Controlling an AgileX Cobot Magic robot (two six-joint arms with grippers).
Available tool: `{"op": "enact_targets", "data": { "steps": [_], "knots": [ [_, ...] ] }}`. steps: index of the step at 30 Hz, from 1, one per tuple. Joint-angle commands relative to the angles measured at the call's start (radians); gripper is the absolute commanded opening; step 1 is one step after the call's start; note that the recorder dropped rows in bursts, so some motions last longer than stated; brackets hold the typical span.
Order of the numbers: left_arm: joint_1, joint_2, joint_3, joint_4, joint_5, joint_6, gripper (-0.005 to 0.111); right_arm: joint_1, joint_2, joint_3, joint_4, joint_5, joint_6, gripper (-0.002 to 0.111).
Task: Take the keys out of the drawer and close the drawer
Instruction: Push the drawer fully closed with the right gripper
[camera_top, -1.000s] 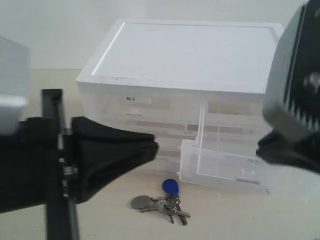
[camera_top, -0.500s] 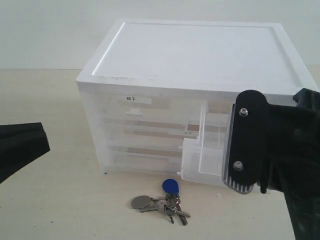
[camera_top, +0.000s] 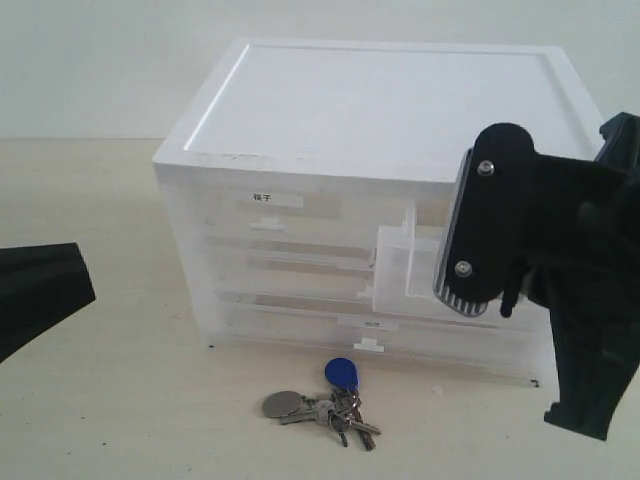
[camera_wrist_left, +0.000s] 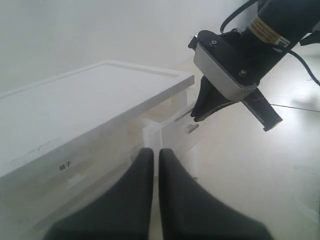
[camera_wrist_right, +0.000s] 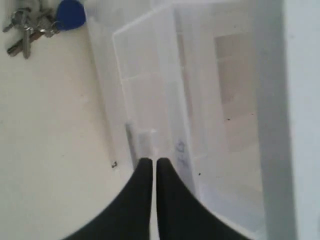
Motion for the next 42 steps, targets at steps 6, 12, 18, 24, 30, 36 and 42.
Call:
{"op": "enact_targets", "data": {
  "steps": [6,12,18,24,30,36,42],
  "knots": [
    [0.001,-0.004,0.004,-0.015,-0.001,-0.021,0.005,-0.009,0.007,0.08,-0.157,-0.115,0.089,0.0],
    [0.001,-0.004,0.012,-0.015,0.013,-0.03,0.005,-0.009,0.012,0.089,-0.299,-0.144,0.226,0.0],
    [0.001,-0.004,0.013,-0.015,0.021,-0.037,0.005,-0.009,0.012,0.089,-0.389,-0.172,0.339,0.0],
    [0.001,-0.004,0.015,-0.015,0.023,-0.037,0.005,-0.009,0.006,0.089,-0.362,-0.178,0.36,0.0],
    [0.001,-0.004,0.017,-0.015,0.038,-0.037,0.005,0.011,0.025,0.112,-0.121,-0.251,0.136,0.0],
    [0.001,-0.004,0.017,-0.015,0.038,-0.037,0.005,0.011,0.161,0.125,-0.266,-0.265,0.246,0.0],
    [0.001,-0.004,0.016,-0.015,0.039,-0.039,0.005,0.011,0.22,0.121,-0.503,-0.18,0.465,0.0]
  ]
}}
